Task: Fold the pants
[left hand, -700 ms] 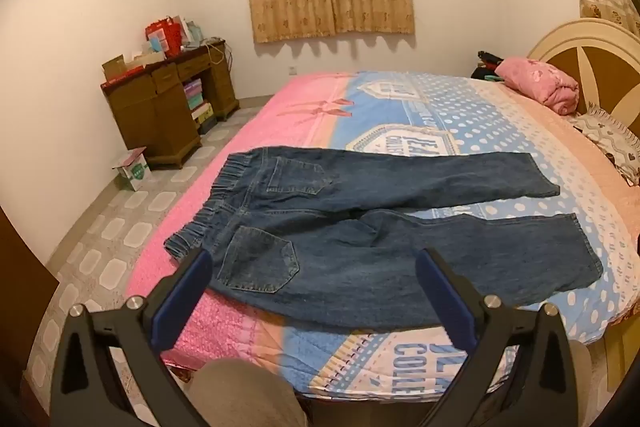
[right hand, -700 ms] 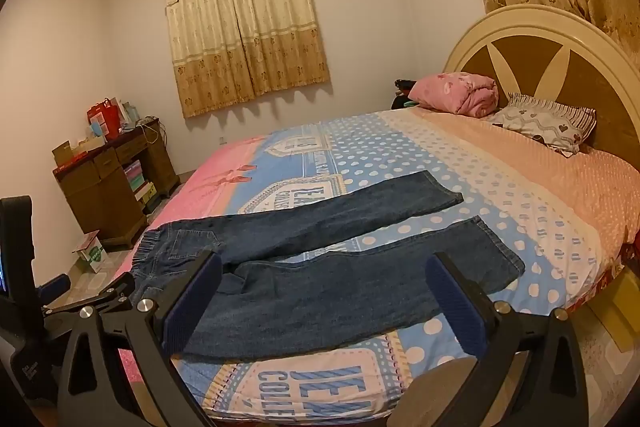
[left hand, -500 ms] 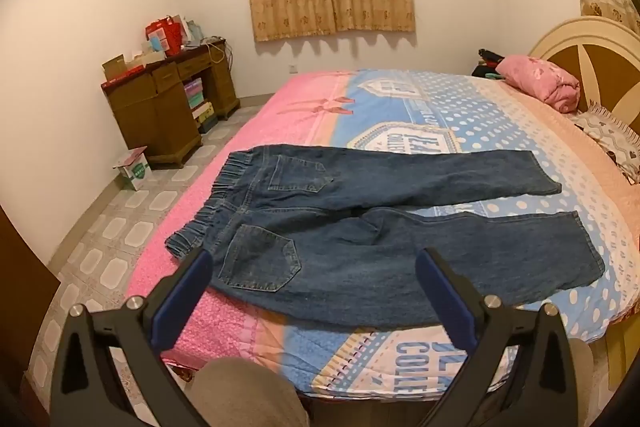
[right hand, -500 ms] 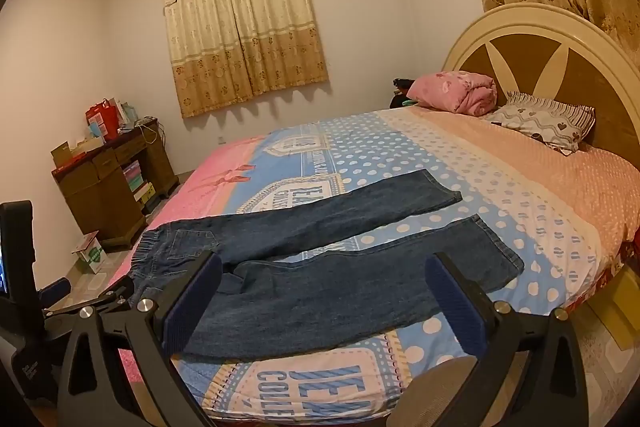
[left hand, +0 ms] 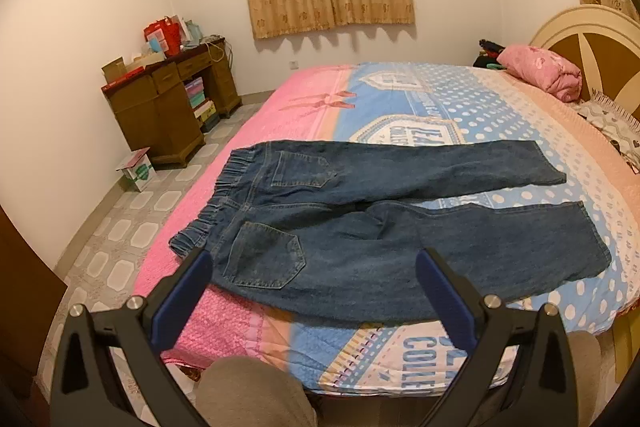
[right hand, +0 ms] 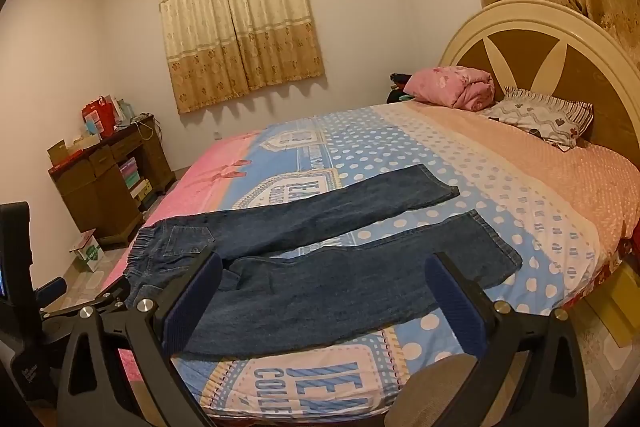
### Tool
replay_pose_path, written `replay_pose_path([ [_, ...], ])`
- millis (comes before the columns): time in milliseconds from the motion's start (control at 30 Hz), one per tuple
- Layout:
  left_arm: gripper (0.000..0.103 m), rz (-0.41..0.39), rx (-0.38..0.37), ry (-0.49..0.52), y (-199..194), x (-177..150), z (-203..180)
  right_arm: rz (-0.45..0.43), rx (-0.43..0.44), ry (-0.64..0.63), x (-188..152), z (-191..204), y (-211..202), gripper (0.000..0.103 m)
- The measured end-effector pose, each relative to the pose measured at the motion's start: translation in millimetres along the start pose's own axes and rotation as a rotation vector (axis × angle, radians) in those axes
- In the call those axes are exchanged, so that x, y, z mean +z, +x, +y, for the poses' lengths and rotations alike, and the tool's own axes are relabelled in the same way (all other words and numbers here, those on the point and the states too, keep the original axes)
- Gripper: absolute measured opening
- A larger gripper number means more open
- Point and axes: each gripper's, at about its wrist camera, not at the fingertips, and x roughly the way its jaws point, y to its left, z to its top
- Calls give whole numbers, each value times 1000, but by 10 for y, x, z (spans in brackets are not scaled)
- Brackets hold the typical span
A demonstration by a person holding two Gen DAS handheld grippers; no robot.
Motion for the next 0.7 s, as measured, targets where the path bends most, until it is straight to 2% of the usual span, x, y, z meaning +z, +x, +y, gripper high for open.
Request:
replay_pose_path([
  [700,103,20,3,4,43,49,-64,15,-8,-3,62,36,0,102],
])
